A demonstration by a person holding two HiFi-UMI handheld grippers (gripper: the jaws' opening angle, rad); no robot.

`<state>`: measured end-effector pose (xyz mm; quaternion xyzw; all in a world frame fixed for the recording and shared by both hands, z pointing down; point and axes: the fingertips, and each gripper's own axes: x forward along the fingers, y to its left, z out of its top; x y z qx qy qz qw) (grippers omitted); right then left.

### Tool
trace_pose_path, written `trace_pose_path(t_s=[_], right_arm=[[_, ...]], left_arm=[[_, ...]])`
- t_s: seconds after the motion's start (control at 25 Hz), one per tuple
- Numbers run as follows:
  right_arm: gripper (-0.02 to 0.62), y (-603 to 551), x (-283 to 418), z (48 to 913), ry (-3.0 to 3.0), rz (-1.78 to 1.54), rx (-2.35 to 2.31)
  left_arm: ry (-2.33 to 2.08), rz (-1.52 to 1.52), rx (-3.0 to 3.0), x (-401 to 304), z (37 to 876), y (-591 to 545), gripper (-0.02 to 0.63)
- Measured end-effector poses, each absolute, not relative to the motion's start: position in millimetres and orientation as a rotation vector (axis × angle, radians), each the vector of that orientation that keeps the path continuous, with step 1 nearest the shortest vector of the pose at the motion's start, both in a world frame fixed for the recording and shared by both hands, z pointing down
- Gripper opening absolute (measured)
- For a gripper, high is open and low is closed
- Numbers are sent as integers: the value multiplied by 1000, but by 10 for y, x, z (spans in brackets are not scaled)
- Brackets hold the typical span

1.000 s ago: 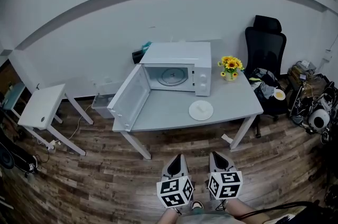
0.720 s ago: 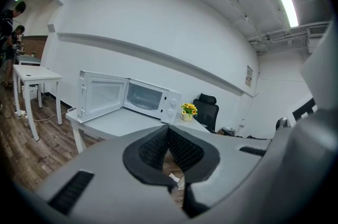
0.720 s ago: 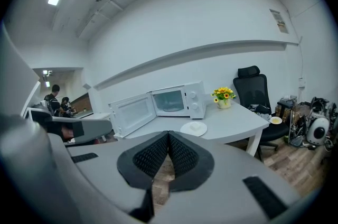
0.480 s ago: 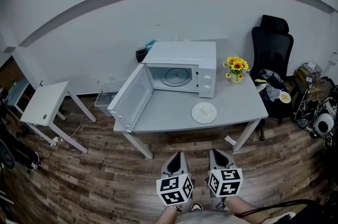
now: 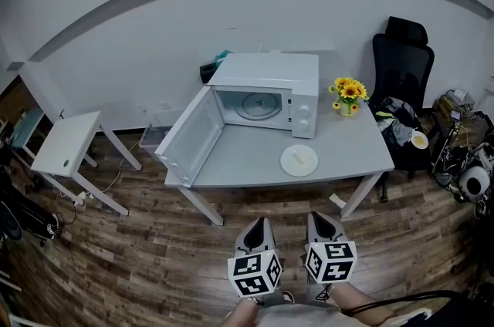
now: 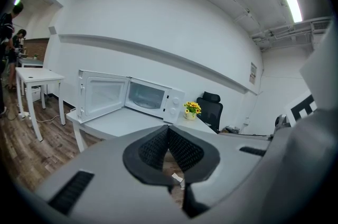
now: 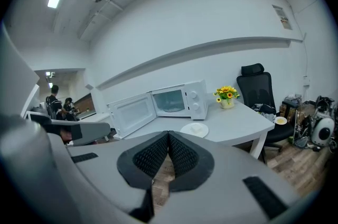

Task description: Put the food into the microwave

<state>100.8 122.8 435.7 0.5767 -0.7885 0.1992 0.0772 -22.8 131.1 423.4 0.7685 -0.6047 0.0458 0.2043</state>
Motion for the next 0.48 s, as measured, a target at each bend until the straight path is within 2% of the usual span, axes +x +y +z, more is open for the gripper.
trace_pose_path(t_s=[0.48], right_arm=[[15,943,966,4486,-2339,615,1734]], left_arm=[[-1673,138,2136,-274,4361,1013,2]])
